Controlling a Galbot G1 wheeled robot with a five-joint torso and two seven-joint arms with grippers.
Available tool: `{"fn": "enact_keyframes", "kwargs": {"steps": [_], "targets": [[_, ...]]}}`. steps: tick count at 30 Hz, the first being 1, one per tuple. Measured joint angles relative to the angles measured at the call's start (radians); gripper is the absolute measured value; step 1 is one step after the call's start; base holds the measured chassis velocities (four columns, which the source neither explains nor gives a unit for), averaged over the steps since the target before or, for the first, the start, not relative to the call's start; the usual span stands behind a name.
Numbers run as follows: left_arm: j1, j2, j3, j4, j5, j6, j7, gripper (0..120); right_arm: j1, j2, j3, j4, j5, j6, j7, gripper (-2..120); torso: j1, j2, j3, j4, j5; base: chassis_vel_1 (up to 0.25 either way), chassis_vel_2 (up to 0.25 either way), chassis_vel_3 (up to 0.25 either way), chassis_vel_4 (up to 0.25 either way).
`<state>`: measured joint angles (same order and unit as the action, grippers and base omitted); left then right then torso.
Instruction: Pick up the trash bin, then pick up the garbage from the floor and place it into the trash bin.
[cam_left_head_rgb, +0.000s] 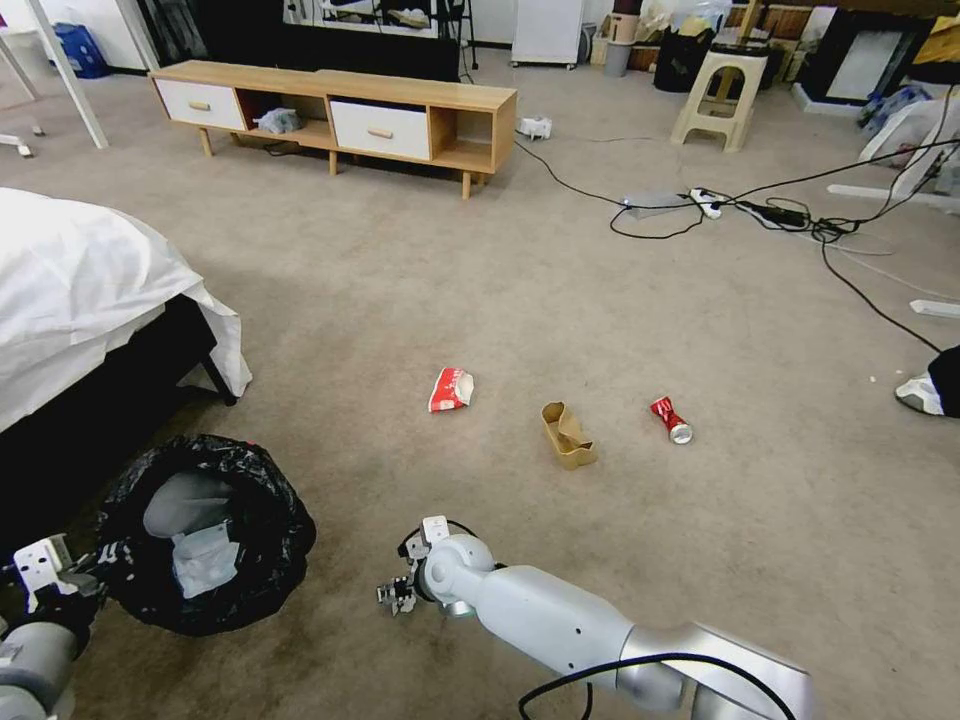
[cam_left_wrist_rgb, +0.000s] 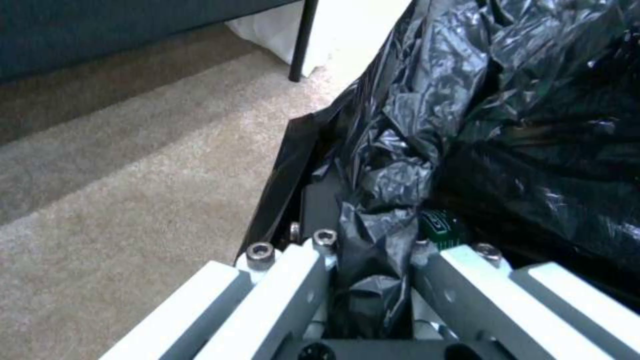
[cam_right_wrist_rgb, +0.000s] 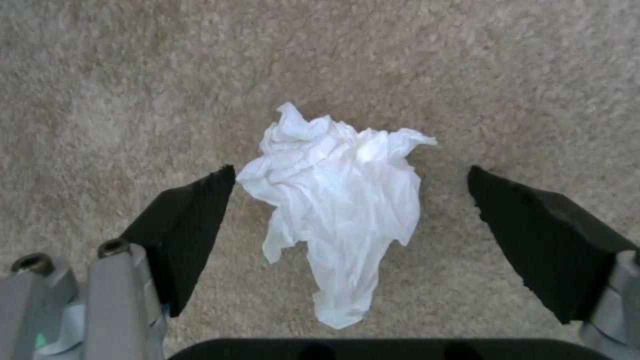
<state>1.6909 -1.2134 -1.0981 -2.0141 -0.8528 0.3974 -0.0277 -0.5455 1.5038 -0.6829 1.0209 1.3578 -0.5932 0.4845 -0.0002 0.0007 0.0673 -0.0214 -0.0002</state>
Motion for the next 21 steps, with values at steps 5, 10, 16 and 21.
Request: {"fn": "enact_keyframes", "kwargs": {"steps": [5, 10, 16, 21], "targets": [[0.0, 0.002, 0.001, 0.001, -0.001, -0.002, 0.002, 1, -0.002, 0.003, 0.0, -0.003, 0.0, 0.0, 0.0, 86, 0.0, 0.0, 0.0, 0.0002, 0.0, 0.0, 0.0, 0.0, 0.0], [-0.002, 0.003, 0.002, 0.001, -0.002, -0.002, 0.002, 1, -0.005, 0.008, -0.001, -0.003, 0.001, 0.0, 0.008, 86, 0.0, 0.0, 0.0, 0.0003, 0.0, 0.0, 0.0, 0.0, 0.0], [-0.005, 0.004, 0.004, -0.002, -0.003, -0.002, 0.0, 1, -0.008, 0.011, -0.006, 0.002, 0.003, 0.001, 0.018, 86, 0.0, -0.001, 0.001, 0.0003, -0.0002, 0.0, 0.0, 0.0, 0.0], [-0.007, 0.005, 0.006, -0.005, -0.004, 0.0, -0.002, 1, -0.013, 0.013, -0.023, 0.035, 0.032, 0.001, 0.046, 85, 0.0, -0.001, 0.001, 0.0023, 0.001, 0.0, 0.0, 0.0, 0.0]]}}
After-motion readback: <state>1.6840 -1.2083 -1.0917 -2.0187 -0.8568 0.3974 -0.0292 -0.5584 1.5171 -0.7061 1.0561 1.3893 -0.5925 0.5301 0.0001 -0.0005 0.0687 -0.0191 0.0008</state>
